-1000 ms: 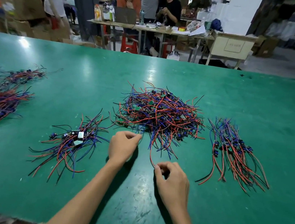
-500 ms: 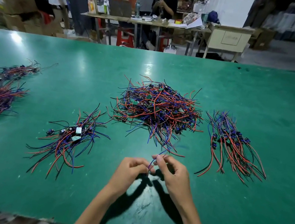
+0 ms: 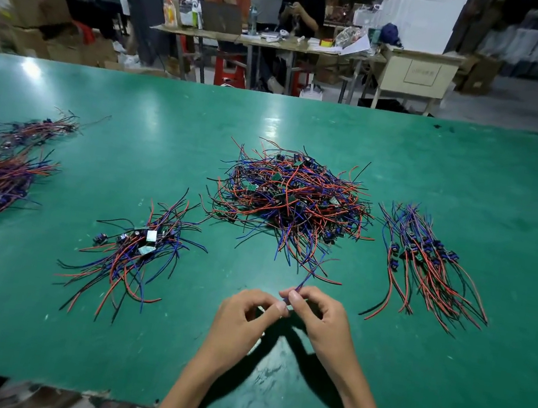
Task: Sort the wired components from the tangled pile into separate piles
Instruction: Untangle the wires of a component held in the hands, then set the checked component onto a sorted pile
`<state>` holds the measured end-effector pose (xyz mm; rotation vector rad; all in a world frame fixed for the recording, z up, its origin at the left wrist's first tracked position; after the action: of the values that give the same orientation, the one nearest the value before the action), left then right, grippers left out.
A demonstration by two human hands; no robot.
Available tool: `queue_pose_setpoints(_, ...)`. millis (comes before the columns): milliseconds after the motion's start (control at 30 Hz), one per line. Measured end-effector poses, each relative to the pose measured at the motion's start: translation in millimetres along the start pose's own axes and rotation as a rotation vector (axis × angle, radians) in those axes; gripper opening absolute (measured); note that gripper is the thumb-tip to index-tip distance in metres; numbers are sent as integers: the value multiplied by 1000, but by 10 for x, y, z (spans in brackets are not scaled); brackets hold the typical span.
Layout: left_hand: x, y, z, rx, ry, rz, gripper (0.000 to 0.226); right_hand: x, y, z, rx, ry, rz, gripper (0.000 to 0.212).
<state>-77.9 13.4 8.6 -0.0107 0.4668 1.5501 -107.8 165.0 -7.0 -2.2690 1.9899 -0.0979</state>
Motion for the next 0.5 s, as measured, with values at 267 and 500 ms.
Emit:
queue_pose_setpoints(267,-892,261,88,41,207,346,11,15,-22,2,16,-113,33,15)
queue_pose_setpoints(500,-2264,111,-219,-291,940,638,36,-94,-89,-257,-141,-748,500,31)
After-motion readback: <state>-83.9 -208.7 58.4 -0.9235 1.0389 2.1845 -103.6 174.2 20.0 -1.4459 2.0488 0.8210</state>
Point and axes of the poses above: each hand's wrist, its own y-axis towards the middle knuckle, its own x-axis out of the palm, z = x × y, the point moved 10 cm from there along y, towards the middle knuckle, and after that the axes turned 11 degrees about x, right-handed, at the moved point
